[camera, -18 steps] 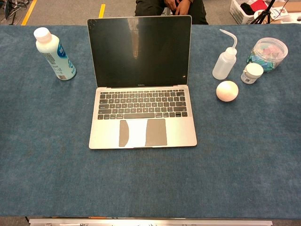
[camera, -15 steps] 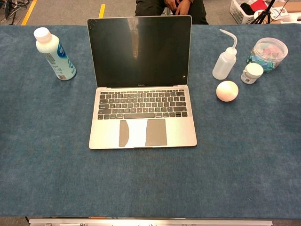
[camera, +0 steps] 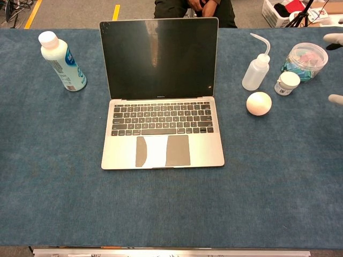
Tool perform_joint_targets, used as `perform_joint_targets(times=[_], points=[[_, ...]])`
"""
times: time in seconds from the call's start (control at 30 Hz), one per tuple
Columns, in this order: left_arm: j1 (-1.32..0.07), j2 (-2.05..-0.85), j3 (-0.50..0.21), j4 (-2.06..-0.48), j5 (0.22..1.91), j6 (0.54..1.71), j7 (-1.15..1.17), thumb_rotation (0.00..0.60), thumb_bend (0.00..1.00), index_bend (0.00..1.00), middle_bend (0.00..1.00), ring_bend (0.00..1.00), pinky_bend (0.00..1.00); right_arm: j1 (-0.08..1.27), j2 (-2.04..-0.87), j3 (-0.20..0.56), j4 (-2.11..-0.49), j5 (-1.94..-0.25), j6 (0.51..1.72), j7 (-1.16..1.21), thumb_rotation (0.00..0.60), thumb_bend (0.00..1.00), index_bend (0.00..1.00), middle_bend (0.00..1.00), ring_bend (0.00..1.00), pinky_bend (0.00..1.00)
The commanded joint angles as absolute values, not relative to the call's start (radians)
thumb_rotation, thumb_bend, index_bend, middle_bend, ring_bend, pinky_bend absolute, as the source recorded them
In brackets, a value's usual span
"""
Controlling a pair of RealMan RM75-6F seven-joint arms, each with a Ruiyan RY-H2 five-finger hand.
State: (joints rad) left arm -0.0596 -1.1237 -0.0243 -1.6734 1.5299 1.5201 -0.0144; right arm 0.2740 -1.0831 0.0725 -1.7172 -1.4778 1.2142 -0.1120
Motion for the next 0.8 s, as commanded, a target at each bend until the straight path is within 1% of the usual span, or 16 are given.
perform_joint_targets(times=[0.03, 0.13, 0.23, 0.33, 0.8], points=[[-0.057, -1.123, -0.023, -1.671, 1.528, 1.522, -0.018, 0.600, 0.25, 0.23, 0.16, 0.09, 0.08, 0.321, -1.087, 0.099, -1.725, -1.458, 1.165, -0.112, 0.600, 0.22, 0.06, 0.18, 0.03, 0.03], [-0.051, -1.121, -0.019, -1.670, 1.528, 1.526, -0.026, 0.600, 0.25, 0.23, 0.16, 0.09, 0.08, 0.376, -1.102, 0.135, -1.728, -1.437, 1.113, -0.096, 0.600, 0.22, 0.06, 0.18, 0.03, 0.03], [-0.044, -1.123, -0.013, -1.666, 1.528, 1.529, -0.038, 0.600, 0.25, 0.23, 0.16, 0.09, 0.08, 0.446, -1.136, 0.182, -1.701, -1.383, 1.036, -0.048, 0.600, 0.22, 0.06, 0.18, 0.03, 0.03], [-0.036, -1.122, -0.012, -1.662, 1.525, 1.537, -0.047, 0.600, 0.25, 0.23, 0.16, 0.09, 0.08, 0.499, -1.170, 0.208, -1.670, -1.344, 0.981, -0.038, 0.600, 0.22, 0.06, 0.18, 0.03, 0.03], [-0.020, -1.102, -0.019, -1.667, 1.520, 1.560, -0.068, 0.600, 0.25, 0.23, 0.16, 0.09, 0.08, 0.710, -1.314, 0.307, -1.547, -1.169, 0.832, -0.099, 0.600, 0.22, 0.06, 0.18, 0.03, 0.03]])
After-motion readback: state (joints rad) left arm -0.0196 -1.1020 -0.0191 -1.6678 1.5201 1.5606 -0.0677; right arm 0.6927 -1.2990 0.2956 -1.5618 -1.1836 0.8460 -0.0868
